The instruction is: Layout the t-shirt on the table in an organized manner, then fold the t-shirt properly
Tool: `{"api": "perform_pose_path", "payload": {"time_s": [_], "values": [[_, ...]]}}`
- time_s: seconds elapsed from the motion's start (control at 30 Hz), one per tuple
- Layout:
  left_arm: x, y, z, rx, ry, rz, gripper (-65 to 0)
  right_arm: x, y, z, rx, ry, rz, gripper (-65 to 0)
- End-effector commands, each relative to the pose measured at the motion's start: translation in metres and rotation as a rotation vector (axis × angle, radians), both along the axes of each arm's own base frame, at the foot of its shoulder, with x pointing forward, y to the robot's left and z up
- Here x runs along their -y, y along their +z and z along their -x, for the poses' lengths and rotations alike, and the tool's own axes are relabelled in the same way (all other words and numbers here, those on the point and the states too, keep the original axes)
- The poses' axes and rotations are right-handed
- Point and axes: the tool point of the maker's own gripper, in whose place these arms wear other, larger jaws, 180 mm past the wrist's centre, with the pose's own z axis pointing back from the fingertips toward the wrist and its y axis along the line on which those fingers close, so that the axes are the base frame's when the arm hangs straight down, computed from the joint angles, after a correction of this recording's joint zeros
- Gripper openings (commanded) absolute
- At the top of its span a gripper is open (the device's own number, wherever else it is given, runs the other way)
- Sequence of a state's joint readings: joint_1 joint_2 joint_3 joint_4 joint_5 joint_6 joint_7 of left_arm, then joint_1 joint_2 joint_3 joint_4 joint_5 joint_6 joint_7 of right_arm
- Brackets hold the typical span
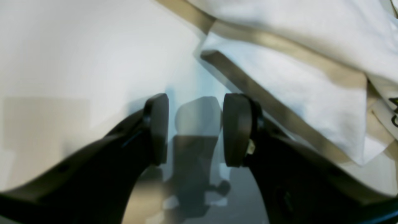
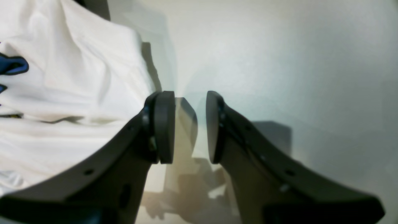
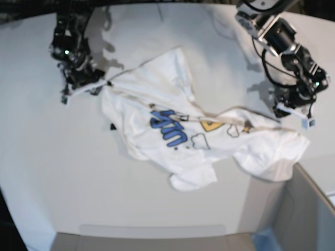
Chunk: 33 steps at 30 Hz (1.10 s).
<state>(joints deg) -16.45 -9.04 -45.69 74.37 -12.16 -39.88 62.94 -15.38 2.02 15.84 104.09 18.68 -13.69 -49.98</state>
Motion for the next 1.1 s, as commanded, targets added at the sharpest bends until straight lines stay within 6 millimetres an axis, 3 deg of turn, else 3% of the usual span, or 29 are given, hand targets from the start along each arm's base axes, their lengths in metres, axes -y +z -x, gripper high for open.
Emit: {"api": "perform_pose_path", "payload": {"time_s": [0.0, 0.3, 0.53, 0.73, 0.93, 1.07], "values": [[-0.006, 0.023, -0.019, 0.079, 0.008, -0.013, -35.5, 0.001, 0.009, -0.007, 0.038, 0.002, 0.004, -47.1], [-0.007, 0.026, -0.020, 0.048, 0.009, 0.009, -35.5, 0.001, 0.007, -0.004, 0.031, 0.002, 0.004, -47.1], [-0.025, 0.021, 0.000, 0.041, 0.117, 0.078, -35.5, 0.001, 0.007, -0.004, 0.031, 0.002, 0.004, -47.1], [-0.014, 0.035, -0.003, 0.136, 0.119, 0.240, -35.5, 0.001, 0.007, -0.004, 0.031, 0.002, 0.004, -47.1], [-0.004, 0.053, -0.022, 0.231, 0.100, 0.298, -35.5, 0.000, 0.007, -0.004, 0.031, 0.003, 0.003, -47.1], [0.013, 0.037, -0.030, 0.205, 0.090, 0.381, -35.5, 0.000, 0.004, 0.000, 0.020, 0.003, 0.003, -47.1]]}}
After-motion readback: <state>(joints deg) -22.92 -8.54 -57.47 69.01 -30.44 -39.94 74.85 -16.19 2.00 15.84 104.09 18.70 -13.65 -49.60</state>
